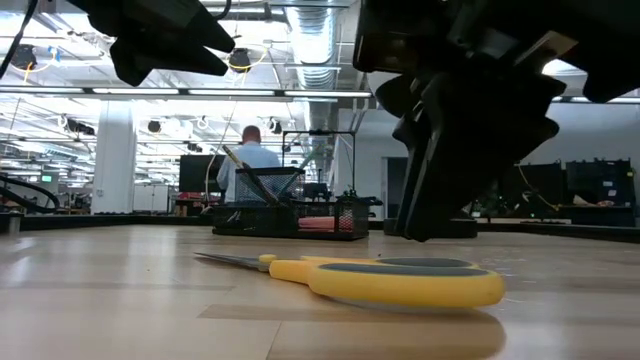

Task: Pick and place office supplies into organizer
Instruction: Put the yellow scissors into the black desk organizer

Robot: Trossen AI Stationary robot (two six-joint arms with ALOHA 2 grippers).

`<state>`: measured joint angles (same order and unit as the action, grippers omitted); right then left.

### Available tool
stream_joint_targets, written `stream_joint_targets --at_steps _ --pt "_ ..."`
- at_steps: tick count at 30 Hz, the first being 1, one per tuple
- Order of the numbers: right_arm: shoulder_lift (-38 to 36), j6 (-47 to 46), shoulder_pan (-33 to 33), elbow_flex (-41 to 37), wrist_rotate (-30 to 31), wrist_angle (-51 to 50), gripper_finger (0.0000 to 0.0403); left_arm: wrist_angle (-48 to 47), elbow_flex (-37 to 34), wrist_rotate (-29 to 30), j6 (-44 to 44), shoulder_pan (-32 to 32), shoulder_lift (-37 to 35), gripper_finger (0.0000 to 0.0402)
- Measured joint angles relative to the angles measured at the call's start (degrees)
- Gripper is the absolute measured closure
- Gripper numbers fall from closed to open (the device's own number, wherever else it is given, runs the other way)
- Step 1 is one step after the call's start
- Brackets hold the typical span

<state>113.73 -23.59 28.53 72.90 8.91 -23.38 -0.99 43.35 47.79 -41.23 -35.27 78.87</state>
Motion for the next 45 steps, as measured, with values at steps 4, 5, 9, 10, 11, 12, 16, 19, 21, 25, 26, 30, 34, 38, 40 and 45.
stream_joint_targets --at_steps 4,5,9,10,11,12,16,19,21,25,26,30,34,38,40,45 --pt "0.0 -0.6 0.5 0.0 0.0 -0.1 0.0286 -0.1 0.0 0.0 0.0 0.0 0.0 0.0237" --pt "0.0 -1.4 0.7 0.0 0.0 -0.2 0.0286 -0.1 0.0 0.0 0.0 0.0 0.0 0.0237" --pt "0.0 -1.9 1.1 0.0 0.2 -0.1 0.0286 -1.0 0.0 0.0 0.0 0.0 0.0 0.0237" --pt "0.0 -1.9 1.2 0.0 0.2 -0.2 0.0286 -1.6 0.0 0.0 0.0 0.0 0.0 0.0237" --pt "0.0 -1.9 1.4 0.0 0.2 -0.2 0.0286 -2.0 0.0 0.0 0.0 0.0 0.0 0.0237" --pt "0.0 -1.9 1.5 0.0 0.2 -0.2 0.0286 -2.4 0.0 0.0 0.0 0.0 0.0 0.0237" --pt "2.0 -1.9 1.4 -0.1 0.6 0.7 0.0286 -3.1 0.0 -0.1 0.0 0.0 0.0 0.0237" --pt "2.9 -1.9 1.3 0.2 0.8 1.7 0.0286 -3.3 0.0 -0.1 0.0 0.0 0.0 0.0237" --pt "3.4 -1.9 1.0 0.3 1.4 1.1 0.0286 -3.4 0.0 -0.1 0.0 0.0 0.0 0.0237" --pt "3.9 -1.3 0.7 0.3 1.2 0.7 0.0287 -4.0 0.0 -0.9 0.0 0.0 0.0 0.0237" --pt "4.1 -0.4 0.7 0.2 1.3 0.7 0.0288 -4.0 0.0 -1.0 -0.1 0.0 0.0 0.0237" --pt "4.5 3.8 0.5 0.2 1.4 0.5 0.0311 -4.1 0.0 -1.0 -0.1 0.0 0.0 0.0237" --pt "5.2 4.6 -0.4 0.3 1.1 0.4 0.0367 -4.1 0.0 -1.0 -0.2 0.0 0.0 0.0237" --pt "4.8 6.9 -1.1 0.1 0.9 0.3 0.0387 -3.3 0.0 -0.3 -2.2 0.0 0.0 0.0237" --pt "3.4 7.2 -1.4 0.0 1.0 0.3 0.0381 -1.6 0.0 1.9 -3.8 0.0 -0.1 0.0237" --pt "-2.8 11.7 -3.3 -0.4 7.8 -3.3 0.0394 -0.5 0.0 8.1 -3.7 -0.8 -2.5 0.0237"
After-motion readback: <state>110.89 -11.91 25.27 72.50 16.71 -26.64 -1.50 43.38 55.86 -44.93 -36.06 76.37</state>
